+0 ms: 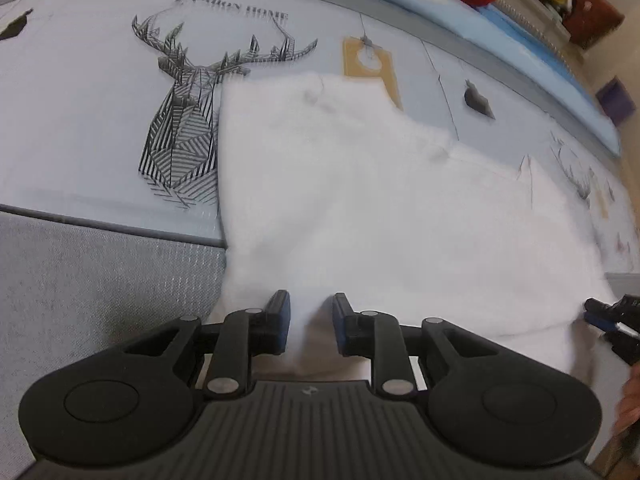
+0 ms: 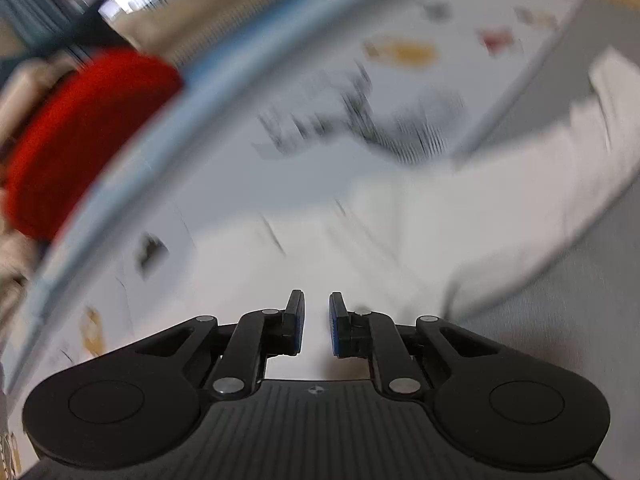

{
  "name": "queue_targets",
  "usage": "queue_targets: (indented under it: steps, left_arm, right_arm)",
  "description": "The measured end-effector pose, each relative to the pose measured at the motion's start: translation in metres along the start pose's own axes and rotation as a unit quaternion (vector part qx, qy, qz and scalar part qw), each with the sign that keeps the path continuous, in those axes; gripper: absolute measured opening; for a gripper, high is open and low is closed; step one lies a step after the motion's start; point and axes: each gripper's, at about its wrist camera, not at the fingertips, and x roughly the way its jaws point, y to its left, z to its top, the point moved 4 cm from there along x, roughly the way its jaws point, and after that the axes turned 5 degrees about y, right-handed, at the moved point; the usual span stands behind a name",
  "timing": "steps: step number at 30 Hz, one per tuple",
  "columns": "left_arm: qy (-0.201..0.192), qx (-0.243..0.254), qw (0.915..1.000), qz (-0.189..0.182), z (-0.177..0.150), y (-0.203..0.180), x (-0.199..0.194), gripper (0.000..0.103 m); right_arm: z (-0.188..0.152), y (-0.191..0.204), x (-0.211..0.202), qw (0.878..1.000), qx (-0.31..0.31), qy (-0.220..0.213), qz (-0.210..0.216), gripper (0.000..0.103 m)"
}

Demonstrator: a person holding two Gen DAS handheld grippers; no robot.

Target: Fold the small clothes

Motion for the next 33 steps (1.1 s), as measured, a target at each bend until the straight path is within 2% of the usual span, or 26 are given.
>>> queue_targets:
  steps: [2, 4, 6, 9, 11, 13, 15, 18, 22, 27, 29, 30, 33]
  left_arm:
    - [-0.005, 0.007, 1.0, 0.005, 0.002, -0.006, -0.01, 0.025]
    - [-0.026, 0.008, 0.9996, -0.012, 0.004, -0.013, -0.024, 0.028]
    - [-0.026, 0.019, 0.9991, -0.029, 0.002, -0.021, -0.025, 0.031]
    - [0.017, 0.038, 0.9991, 0.005, -0.011, -0.026, 0.0, 0.031]
    - [0.01, 0.053, 0.9984, 0.017, -0.012, -0.031, -0.002, 0.031]
    - [-0.015, 0.061, 0.9979, 0.016, -0.008, -0.039, -0.015, 0.032]
    - [-0.04, 0.085, 0.9954, 0.019, -0.005, -0.051, -0.027, 0.035]
    - [-0.055, 0.117, 0.9907, 0.04, -0.007, -0.069, -0.032, 0.037]
    - [-0.054, 0.135, 0.9885, 0.043, -0.007, -0.082, -0.028, 0.037]
    - [-0.05, 0.131, 0.9895, 0.033, -0.012, -0.085, -0.018, 0.037]
    - [-0.025, 0.114, 0.9928, 0.024, -0.018, -0.082, -0.004, 0.037]
    - [0.0, 0.108, 0.9936, 0.033, -0.022, -0.079, 0.008, 0.037]
    - [-0.007, 0.127, 0.9905, 0.05, -0.024, -0.086, 0.009, 0.038]
  right_arm:
    - [-0.002, -0.008, 0.007, 1.0, 0.016, 0.02, -0.012, 0.013]
    - [0.001, -0.003, -0.001, 1.0, 0.014, 0.009, -0.007, 0.013]
    - [0.007, 0.004, -0.01, 1.0, -0.007, -0.015, 0.003, 0.014]
    - [0.009, 0.001, -0.006, 1.0, 0.001, -0.004, 0.002, 0.016]
    - [0.01, -0.008, -0.005, 1.0, 0.014, 0.007, -0.017, 0.016]
    - [0.014, -0.011, -0.009, 1.0, 0.02, 0.002, -0.012, 0.016]
    - [0.021, -0.01, -0.02, 1.0, 0.004, -0.023, -0.011, 0.016]
    - [0.031, -0.015, -0.031, 0.999, -0.008, -0.05, -0.011, 0.016]
    - [0.046, -0.038, -0.04, 0.998, -0.004, -0.065, -0.018, 0.016]
    - [0.063, -0.076, -0.054, 0.996, 0.012, -0.083, -0.026, 0.016]
    - [0.071, -0.093, -0.058, 0.995, 0.018, -0.089, -0.028, 0.016]
    - [0.075, -0.103, -0.06, 0.995, 0.024, -0.091, -0.029, 0.016]
    - [0.087, -0.136, -0.065, 0.994, 0.045, -0.097, -0.033, 0.016]
